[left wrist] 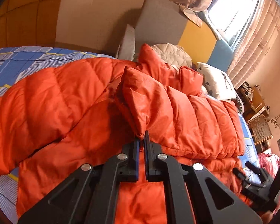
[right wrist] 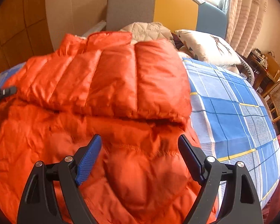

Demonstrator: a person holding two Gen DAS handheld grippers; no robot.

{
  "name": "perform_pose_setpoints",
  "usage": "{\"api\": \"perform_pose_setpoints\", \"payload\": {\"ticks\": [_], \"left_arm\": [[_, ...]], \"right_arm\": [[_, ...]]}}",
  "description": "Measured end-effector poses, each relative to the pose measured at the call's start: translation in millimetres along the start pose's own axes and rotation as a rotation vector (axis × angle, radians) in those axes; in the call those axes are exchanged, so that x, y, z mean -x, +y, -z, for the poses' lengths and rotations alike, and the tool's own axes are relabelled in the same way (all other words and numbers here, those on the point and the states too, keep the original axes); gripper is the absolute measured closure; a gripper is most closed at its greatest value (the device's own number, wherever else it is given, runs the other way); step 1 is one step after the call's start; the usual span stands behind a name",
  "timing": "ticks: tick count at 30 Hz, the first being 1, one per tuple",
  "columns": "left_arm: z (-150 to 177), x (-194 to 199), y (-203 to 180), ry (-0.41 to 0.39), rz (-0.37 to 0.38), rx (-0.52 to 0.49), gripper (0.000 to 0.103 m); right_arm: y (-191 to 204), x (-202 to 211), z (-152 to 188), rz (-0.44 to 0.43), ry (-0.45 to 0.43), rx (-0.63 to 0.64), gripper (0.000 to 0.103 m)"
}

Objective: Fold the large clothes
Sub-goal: 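Grasp the jacket side with the left gripper and fold it toward the center, then lay the other sleeve across the jacket body with the left gripper and release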

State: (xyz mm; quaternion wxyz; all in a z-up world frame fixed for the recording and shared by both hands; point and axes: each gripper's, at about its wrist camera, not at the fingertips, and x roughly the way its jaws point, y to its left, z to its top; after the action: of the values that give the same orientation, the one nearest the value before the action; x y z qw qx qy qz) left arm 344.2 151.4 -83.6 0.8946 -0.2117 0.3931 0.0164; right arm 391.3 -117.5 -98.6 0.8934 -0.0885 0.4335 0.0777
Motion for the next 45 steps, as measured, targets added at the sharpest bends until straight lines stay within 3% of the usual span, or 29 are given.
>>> {"api": "perform_pose_setpoints", "payload": {"ticks": [9,13,16,20,22,23,24,25,26,36,45], "left_arm": [[12.6,2.7,5.8,-0.02,-0.065,-0.01,0.1],[19.4,0.5,6.8,-0.026,-0.114,-0.021,0.1],[25.2,-13.2,15.0,0.007,-0.145,-0.004,0.1],[27.9,-20.9,17.0,0.015,-0.157,-0.015,0.099],[27.2,-18.1,16.2,0.014,-0.17,-0.015,0.095],[27.4,-14.7,16.4,0.011,-0.179,-0.013,0.087],[27.5,-10.7,16.4,0.007,-0.183,-0.009,0.08],[28.8,-0.9,17.8,-0.009,-0.178,0.003,0.062],[30.7,7.9,19.5,-0.027,-0.188,0.012,0.054],[64.9,80.6,51.5,-0.093,-0.255,0.054,0.054],[100.3,126.7,92.2,-0.121,-0.287,0.124,0.037]], "right_arm": [[4.1,-13.2,-43.5,-0.046,-0.069,-0.084,0.02],[2.6,-41.8,-64.6,-0.069,-0.038,-0.111,0.02],[2.4,-78.0,-70.8,-0.081,0.052,-0.132,0.023],[14.2,-104.9,-66.7,-0.057,0.087,-0.07,0.022],[15.1,-108.0,-67.4,-0.055,0.092,-0.07,0.022],[15.4,-107.5,-67.7,-0.053,0.093,-0.066,0.022],[15.7,-104.6,-68.7,-0.049,0.097,-0.062,0.021],[16.0,-100.1,-68.9,-0.046,0.101,-0.059,0.019],[15.7,-93.5,-68.7,-0.045,0.099,-0.061,0.017],[36.3,-3.8,-10.2,-0.125,0.033,0.013,0.016],[55.7,39.6,47.9,-0.117,0.018,0.104,0.016]]}}
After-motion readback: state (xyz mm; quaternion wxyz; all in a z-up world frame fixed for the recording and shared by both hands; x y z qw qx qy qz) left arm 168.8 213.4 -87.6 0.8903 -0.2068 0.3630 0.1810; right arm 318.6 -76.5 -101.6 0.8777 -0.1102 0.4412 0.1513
